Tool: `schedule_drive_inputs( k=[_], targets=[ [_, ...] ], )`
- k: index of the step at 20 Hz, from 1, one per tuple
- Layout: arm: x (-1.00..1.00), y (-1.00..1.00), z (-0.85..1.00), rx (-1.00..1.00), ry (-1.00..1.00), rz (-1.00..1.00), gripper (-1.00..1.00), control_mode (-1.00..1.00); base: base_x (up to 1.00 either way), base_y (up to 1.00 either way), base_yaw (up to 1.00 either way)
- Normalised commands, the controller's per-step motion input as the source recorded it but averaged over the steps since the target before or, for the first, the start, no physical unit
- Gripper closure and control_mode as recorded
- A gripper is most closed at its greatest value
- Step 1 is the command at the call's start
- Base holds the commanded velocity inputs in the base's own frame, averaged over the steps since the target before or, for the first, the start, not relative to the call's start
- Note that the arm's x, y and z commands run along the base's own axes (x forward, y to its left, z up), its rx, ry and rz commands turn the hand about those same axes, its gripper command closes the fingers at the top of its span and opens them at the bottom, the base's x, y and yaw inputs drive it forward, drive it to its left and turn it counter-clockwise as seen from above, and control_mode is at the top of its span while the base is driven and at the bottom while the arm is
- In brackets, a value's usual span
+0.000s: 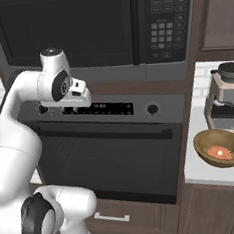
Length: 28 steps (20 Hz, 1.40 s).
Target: Open the microwave, place the bowl with waffle inside the microwave, then close the microwave door and turn it on.
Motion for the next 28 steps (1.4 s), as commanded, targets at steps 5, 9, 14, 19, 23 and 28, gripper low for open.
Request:
schedule_drive_inputs(
  k=[5, 9, 14, 19, 23, 28],
  targets=[
    [0.00, -0.26, 0.00, 0.02, -0.02, 0.00, -1.00, -1.00, 0.00, 0.00, 0.00],
    [-0.21, -0.75, 0.08, 0.00, -0.21, -0.02, -1.00, -1.00, 0.00, 0.00, 0.00],
    [-0.23, -0.98, 0.29, 0.00, -0.35, -0.04, -1.00, -1.00, 0.00, 0.00, 0.00],
    [-0.14, -0.98, 0.43, 0.00, -0.46, -0.06, -1.00, -1.00, 0.00, 0.00, 0.00],
    [-0.14, -0.78, 0.61, 0.00, -0.56, -0.12, -1.00, -1.00, 0.00, 0.00, 0.00],
    [-0.11, -0.47, 0.58, 0.09, -0.59, -0.19, -1.00, -1.00, 0.00, 0.00, 0.00]
  ],
)
